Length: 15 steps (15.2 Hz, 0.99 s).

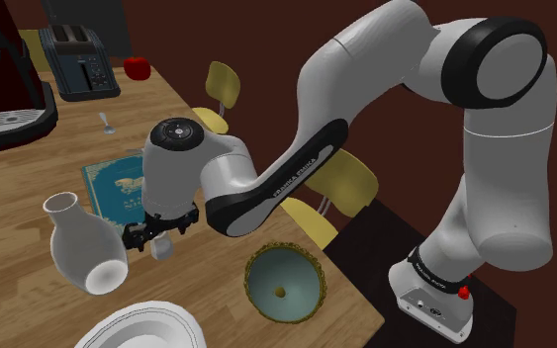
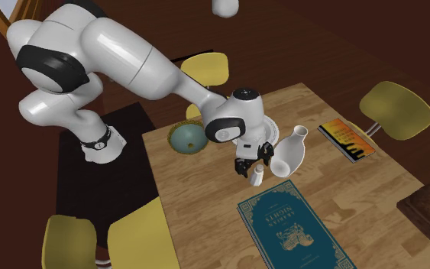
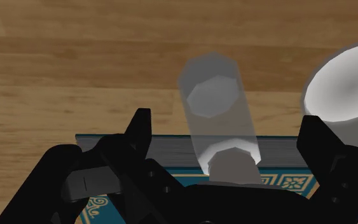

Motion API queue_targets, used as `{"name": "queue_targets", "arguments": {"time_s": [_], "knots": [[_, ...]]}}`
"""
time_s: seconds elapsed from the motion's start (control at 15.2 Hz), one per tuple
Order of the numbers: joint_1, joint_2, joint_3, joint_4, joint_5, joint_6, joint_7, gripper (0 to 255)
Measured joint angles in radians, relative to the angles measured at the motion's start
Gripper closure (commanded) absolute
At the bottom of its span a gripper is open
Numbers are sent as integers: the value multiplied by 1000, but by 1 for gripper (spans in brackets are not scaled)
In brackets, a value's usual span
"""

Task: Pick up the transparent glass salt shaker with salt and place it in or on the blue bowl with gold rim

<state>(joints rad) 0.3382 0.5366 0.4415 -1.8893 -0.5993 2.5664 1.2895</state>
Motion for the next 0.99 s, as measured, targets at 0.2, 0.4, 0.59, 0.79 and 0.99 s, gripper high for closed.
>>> {"name": "queue_targets", "arguments": {"time_s": [0.2, 0.4, 0.59, 0.79, 0.99], "knots": [[0, 0, 0, 0, 0, 0, 0, 255], [0, 0, 0, 0, 0, 0, 0, 255], [0, 0, 0, 0, 0, 0, 0, 255], [-5, -11, 7, -1, 9, -10, -7, 255], [-17, -37, 25, 1, 33, -35, -26, 255]]}}
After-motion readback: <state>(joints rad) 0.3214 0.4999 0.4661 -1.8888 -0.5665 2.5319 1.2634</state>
